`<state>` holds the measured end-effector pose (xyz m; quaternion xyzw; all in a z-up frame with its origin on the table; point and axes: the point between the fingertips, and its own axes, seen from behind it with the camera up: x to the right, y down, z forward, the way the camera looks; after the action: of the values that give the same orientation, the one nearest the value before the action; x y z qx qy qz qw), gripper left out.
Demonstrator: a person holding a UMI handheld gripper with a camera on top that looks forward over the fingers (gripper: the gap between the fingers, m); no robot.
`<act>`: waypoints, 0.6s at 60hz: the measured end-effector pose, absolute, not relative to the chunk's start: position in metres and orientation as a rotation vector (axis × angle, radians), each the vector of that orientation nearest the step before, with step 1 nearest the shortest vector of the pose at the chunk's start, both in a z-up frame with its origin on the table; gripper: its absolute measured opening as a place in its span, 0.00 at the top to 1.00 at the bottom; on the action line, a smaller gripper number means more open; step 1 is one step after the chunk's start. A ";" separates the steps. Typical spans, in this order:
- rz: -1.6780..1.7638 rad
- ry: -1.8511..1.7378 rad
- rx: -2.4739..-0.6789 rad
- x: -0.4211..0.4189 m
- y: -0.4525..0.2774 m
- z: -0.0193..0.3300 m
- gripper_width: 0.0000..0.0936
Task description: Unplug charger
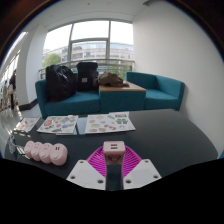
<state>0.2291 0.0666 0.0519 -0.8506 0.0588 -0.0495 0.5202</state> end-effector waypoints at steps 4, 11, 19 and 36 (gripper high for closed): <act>-0.095 0.165 -2.090 0.231 0.073 0.037 0.83; -0.084 0.180 -2.154 0.234 0.069 0.013 0.79; -0.080 0.177 -2.164 0.232 0.073 0.008 0.74; -0.154 0.110 -2.130 0.228 0.082 0.010 0.47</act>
<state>0.2281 0.0819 0.0103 -0.8734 0.0453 -0.0633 0.4807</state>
